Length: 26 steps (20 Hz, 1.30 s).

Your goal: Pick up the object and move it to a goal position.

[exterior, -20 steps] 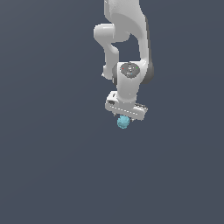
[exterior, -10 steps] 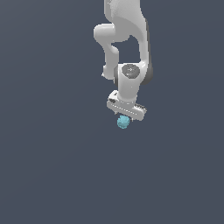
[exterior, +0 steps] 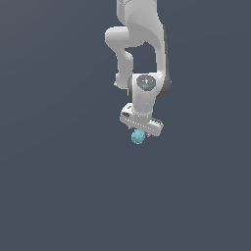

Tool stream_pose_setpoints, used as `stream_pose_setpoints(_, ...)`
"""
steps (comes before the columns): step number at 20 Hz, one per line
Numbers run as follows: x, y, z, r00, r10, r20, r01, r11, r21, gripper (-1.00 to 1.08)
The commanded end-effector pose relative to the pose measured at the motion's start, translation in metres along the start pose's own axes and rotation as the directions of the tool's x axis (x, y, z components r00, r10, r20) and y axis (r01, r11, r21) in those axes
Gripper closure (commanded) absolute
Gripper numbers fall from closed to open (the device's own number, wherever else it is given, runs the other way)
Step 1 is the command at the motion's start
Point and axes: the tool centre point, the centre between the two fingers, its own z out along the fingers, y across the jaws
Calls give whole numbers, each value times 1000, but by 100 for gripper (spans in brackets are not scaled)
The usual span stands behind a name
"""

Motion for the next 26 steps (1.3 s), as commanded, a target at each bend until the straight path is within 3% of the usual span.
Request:
stream_pose_setpoints(1, -1, 1, 11, 1000, 1, 1, -1, 1000, -1, -92)
stream_pose_setpoints(11, -1, 0, 40, 1000, 4, 0, -4, 1000, 0, -92)
stream_pose_setpoints(12, -1, 0, 40, 1000, 4, 0, -4, 1000, 0, 108)
stream_pose_setpoints(26, 3, 0, 36, 1000, -2, -10, 2, 1000, 9, 108)
